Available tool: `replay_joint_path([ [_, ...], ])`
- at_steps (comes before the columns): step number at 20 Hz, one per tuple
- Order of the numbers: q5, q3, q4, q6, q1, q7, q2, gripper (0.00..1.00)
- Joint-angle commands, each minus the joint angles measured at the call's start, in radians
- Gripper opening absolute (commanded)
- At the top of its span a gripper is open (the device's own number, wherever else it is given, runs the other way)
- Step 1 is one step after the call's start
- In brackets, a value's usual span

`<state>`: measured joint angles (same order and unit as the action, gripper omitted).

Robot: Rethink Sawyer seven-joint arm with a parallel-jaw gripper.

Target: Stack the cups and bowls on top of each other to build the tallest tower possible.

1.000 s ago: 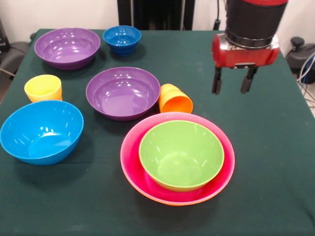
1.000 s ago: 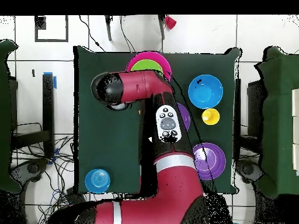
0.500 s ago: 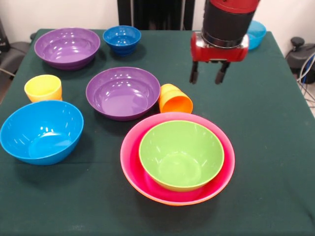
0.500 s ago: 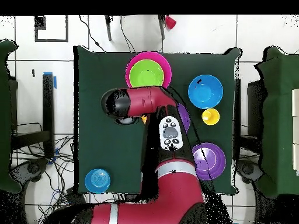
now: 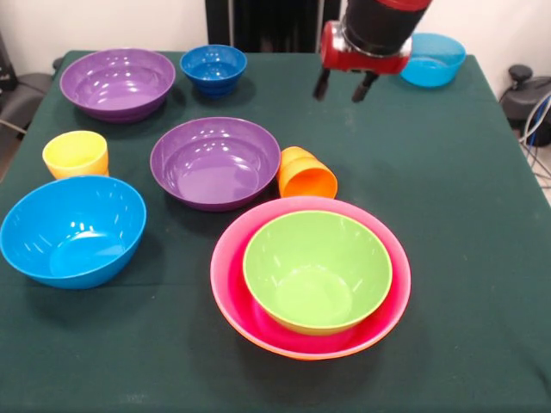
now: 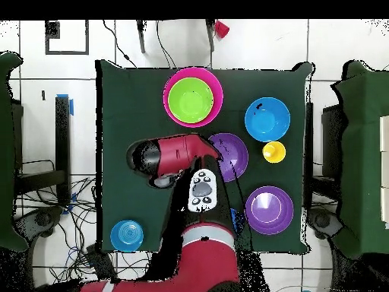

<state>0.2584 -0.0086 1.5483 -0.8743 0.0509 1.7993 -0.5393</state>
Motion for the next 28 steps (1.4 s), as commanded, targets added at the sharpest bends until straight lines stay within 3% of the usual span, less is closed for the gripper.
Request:
replay_joint_path([
  [1, 0.008, -0.027, 0.116, -0.097, -0.012, 0.099, -0.050, 1.00],
  [5, 0.014, -0.028, 0.170, -0.020, -0.008, 0.104, -0.065, 1.00],
  [9, 0.007, -0.010, 0.163, 0.052, 0.008, 0.105, -0.018, 1.00],
  [16, 0.002, -0.002, 0.149, 0.057, 0.011, 0.111, 0.012, 1.00],
  [20, 0.025, -0.025, 0.150, 0.065, -0.026, 0.138, -0.003, 1.00],
  [23, 0.082, -0.070, 0.124, 0.110, -0.076, 0.167, -0.001, 1.00],
  [28, 0.078, -0.101, 0.124, 0.152, -0.111, 0.181, 0.008, 1.00],
])
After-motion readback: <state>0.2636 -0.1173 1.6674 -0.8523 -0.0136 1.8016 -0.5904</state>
